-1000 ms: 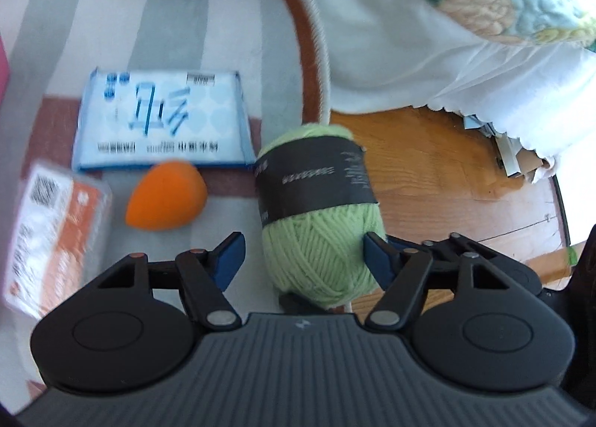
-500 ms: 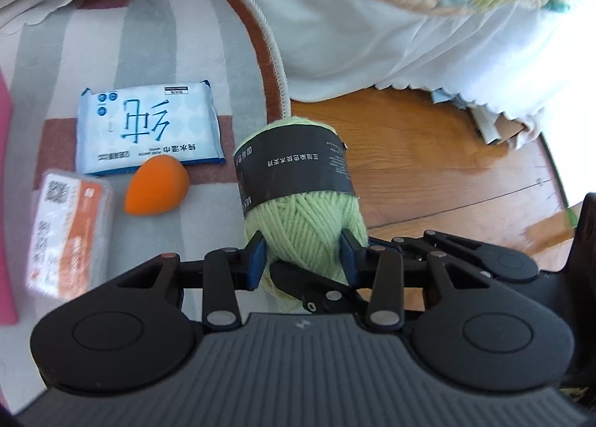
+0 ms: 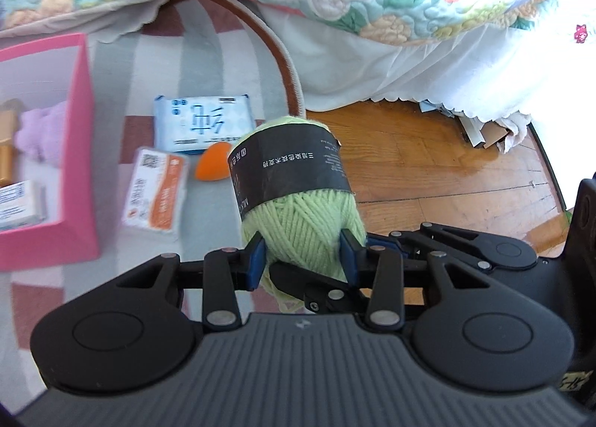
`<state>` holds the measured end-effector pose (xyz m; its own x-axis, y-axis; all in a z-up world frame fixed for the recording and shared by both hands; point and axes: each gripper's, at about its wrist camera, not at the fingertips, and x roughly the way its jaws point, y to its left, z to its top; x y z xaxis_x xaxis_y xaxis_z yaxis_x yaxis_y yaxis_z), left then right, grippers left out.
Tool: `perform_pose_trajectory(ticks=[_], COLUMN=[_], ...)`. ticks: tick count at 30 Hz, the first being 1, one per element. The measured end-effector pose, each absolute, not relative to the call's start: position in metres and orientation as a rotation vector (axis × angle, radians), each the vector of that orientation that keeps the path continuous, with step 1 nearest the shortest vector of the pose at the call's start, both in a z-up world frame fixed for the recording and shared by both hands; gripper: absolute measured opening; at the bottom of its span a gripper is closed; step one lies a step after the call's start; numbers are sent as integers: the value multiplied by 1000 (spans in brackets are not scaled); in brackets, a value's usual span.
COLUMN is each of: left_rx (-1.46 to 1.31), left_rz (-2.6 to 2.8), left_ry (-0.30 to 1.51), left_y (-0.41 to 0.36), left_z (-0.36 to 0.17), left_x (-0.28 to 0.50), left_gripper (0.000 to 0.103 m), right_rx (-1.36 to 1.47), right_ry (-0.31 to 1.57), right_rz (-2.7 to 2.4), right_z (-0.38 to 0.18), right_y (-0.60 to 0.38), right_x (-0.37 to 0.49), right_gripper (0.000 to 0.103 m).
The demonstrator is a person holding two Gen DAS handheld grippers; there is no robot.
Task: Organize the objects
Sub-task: 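Close the left tool on the green yarn ball, then carry the yarn ball with the left tool into the pink box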
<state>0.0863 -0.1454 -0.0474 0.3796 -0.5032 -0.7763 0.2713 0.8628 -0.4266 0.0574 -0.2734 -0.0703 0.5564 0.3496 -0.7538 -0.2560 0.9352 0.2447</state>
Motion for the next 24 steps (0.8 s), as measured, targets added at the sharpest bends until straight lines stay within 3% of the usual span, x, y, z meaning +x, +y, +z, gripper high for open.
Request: perform_pose_trajectory(ticks=[24], left_rx=[-253], left_rz=[-271], left_ry=[893], left_y=[1], left_z=[53], left_x=[19], left_gripper=[40], right_rx=[51], right_ry=[818], right_rz=[657], right_z=[26], right_y=[-141], right_x=[32], right_gripper=[53])
